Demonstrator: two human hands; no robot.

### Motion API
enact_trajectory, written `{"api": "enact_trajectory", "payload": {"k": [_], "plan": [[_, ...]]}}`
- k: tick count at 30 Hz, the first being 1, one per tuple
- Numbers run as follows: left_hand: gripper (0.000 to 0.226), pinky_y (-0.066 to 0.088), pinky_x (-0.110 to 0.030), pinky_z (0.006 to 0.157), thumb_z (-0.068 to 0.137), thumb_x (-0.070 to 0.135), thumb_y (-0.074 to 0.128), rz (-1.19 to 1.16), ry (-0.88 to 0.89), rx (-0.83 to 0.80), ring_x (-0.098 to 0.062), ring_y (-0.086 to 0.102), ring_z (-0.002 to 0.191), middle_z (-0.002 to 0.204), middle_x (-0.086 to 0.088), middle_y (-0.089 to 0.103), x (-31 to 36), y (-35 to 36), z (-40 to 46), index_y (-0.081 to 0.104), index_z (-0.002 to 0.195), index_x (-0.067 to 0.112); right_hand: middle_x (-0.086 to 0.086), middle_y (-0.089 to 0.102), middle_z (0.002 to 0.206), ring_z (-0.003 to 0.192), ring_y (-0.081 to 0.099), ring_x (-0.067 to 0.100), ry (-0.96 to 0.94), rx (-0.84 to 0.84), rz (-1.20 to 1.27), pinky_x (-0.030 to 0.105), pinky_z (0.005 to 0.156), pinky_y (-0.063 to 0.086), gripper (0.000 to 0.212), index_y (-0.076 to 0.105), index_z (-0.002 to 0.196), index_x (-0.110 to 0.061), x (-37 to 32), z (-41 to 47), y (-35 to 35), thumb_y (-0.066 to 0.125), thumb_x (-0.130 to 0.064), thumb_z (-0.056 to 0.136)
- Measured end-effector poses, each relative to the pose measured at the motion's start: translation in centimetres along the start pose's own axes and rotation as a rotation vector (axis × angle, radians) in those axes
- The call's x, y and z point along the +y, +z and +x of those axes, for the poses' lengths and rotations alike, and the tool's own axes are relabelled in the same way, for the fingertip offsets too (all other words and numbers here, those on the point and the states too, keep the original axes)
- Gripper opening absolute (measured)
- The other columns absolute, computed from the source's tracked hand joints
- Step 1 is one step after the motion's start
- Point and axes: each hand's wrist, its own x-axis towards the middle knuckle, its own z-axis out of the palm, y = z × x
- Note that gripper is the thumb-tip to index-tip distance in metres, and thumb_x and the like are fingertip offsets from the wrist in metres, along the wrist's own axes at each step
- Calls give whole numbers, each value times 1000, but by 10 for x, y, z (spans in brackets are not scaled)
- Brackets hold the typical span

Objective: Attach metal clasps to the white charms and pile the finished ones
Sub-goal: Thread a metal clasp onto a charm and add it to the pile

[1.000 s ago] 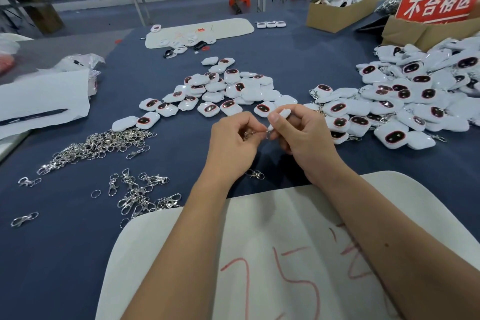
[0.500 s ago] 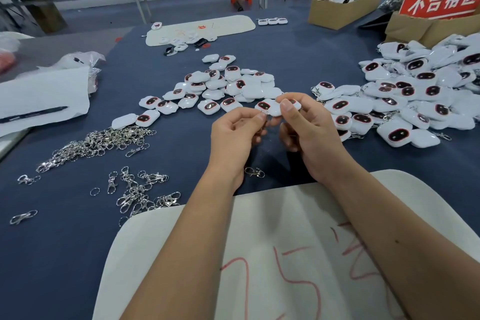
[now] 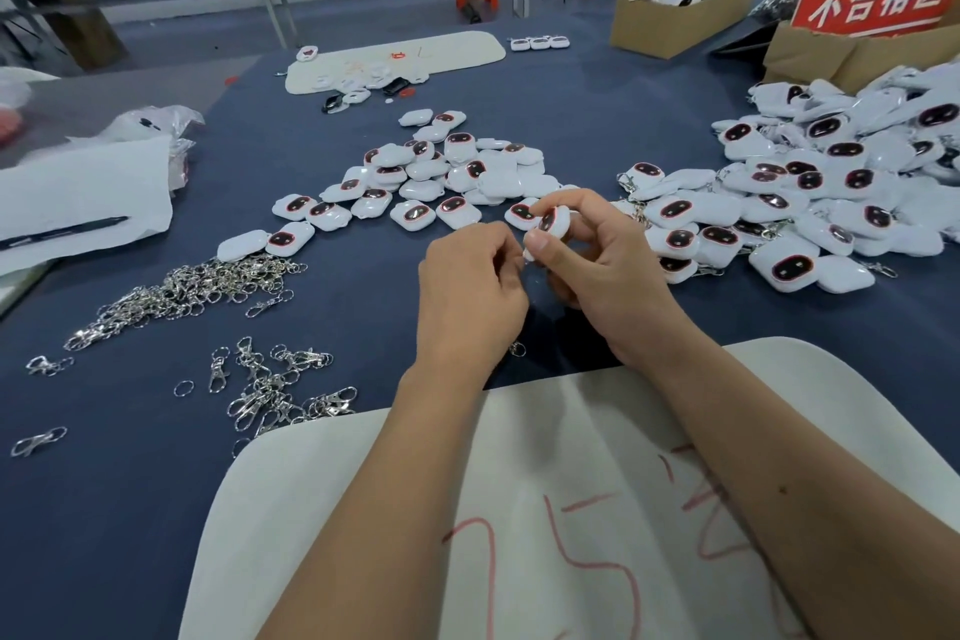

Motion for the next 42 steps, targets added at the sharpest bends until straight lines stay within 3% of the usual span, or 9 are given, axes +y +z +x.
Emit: {"api": "enact_trajectory", "payload": {"k": [6,9,13,20,27,30,35,38,42], "plan": [[6,49,-29,87,92,21,69,-55,5,3,-15,61,96,96,8,68,2,5,-3,71,98,21,-3,61,65,53,44,13,28,269,3,27,52,39,23,64,115,-17,1,2,-1,72,-25,95],[25,32,-18,96,91,31,70,122,-16,53,-18,43,121,117,5,60,-4,6,-2,67,114,24,11,67,89,63,52,17,30,555,-51,37,64,50,50,52,141,-27,0,3,-5,72,-21,96],[28,27,-18,99,91,33,68,159,-120,65,-17,35,128,124,4,58,-11,3,-2,66,117,24,7,58,118,66,55,3,-39,696,-185,21,72,53,74,28,158,-21,1,2,-6,68,-13,96],[26,28,-16,99,90,23,67,136,-16,-49,-16,39,128,122,8,62,-9,6,-1,68,116,22,13,60,125,119,49,35,-164,181,-1059,36,106,35,39,64,128,-8,0,2,12,66,-12,90],[22,27,-17,91,88,21,65,127,-119,-22,-19,42,122,117,3,62,-12,6,0,70,110,22,27,12,169,158,5,41,79,-49,-1292,45,129,8,72,24,162,-10,11,32,20,52,-43,103],[22,22,-13,87,87,17,64,112,-129,-17,-19,41,121,115,1,60,-12,7,0,70,108,21,32,13,167,157,7,43,191,-97,-1327,45,128,9,72,20,162,-9,14,45,25,45,-46,106],[27,34,-21,88,85,12,63,89,-191,17,-22,48,115,113,-2,61,-14,7,5,72,110,19,12,51,141,125,40,34,-92,-179,-1190,41,107,35,52,47,149,-10,13,42,29,55,-27,100],[30,43,-28,95,83,7,61,36,-211,11,-22,54,113,113,0,63,-13,4,6,73,107,19,7,56,123,112,47,29,-108,-153,-1262,43,95,41,29,64,124,-12,11,37,23,52,-29,103],[26,49,-21,91,84,4,62,-110,-274,20,-8,64,95,101,9,71,-18,-5,9,76,96,21,11,61,94,86,53,29,-48,-35,-1044,47,81,44,19,59,91,-8,3,25,20,49,-18,104]]}}
